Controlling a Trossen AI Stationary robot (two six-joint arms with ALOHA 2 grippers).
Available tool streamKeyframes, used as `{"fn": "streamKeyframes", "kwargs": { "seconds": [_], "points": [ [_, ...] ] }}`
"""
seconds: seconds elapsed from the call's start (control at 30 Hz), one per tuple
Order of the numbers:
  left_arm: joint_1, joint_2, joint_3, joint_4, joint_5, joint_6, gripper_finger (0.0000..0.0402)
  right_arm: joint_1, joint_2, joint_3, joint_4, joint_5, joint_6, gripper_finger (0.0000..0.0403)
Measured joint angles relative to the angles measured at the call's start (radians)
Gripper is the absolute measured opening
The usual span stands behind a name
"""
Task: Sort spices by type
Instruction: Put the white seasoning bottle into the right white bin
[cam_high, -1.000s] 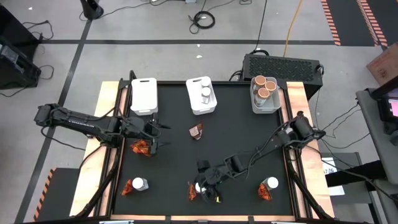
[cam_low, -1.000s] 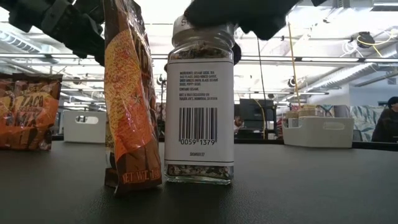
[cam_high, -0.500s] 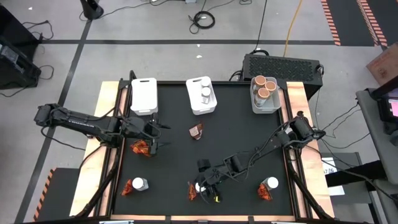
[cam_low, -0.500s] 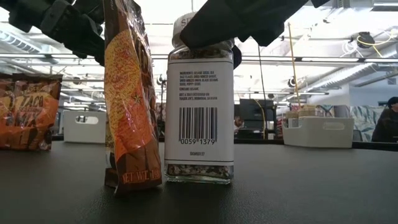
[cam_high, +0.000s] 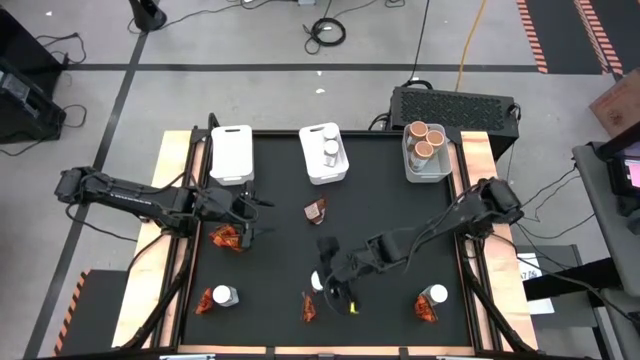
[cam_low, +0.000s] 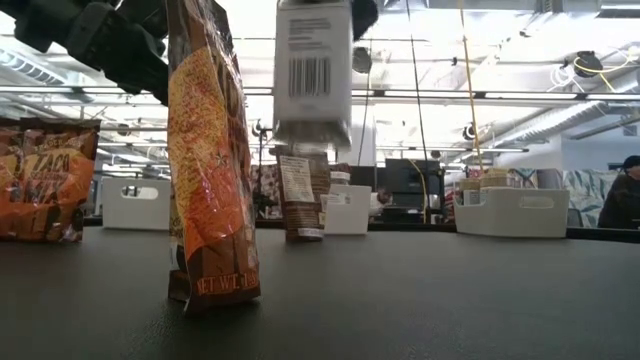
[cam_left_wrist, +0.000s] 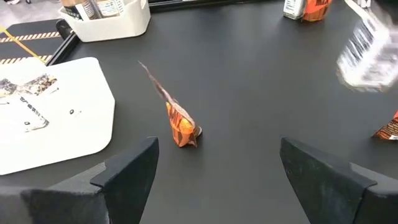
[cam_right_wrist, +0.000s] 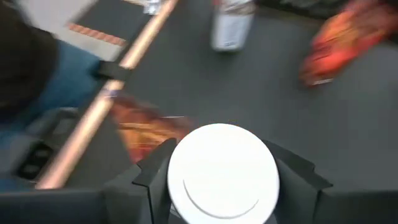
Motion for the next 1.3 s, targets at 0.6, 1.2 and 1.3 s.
{"fn": "streamKeyframes", "kwargs": {
  "seconds": [0.6, 1.2, 1.3],
  "points": [
    [0.191, 0.000, -0.048, 0.088, 0.027, 0.078, 0.0338, -0.657, -0.067, 0.116, 0.063, -0.148, -0.361, 0.0195],
    [0.260, -0.001, -0.070, 0.200, 0.130, 0.081, 0.0338, -0.865, 0.240, 0.357, -0.011, -0.097, -0.120, 0.0196],
    [0.270, 0.000, -0.070, 0.214, 0.141, 0.085, 0.0338, -0.864, 0.287, 0.436, -0.082, -0.046, -0.125, 0.0196]
  ]
}}
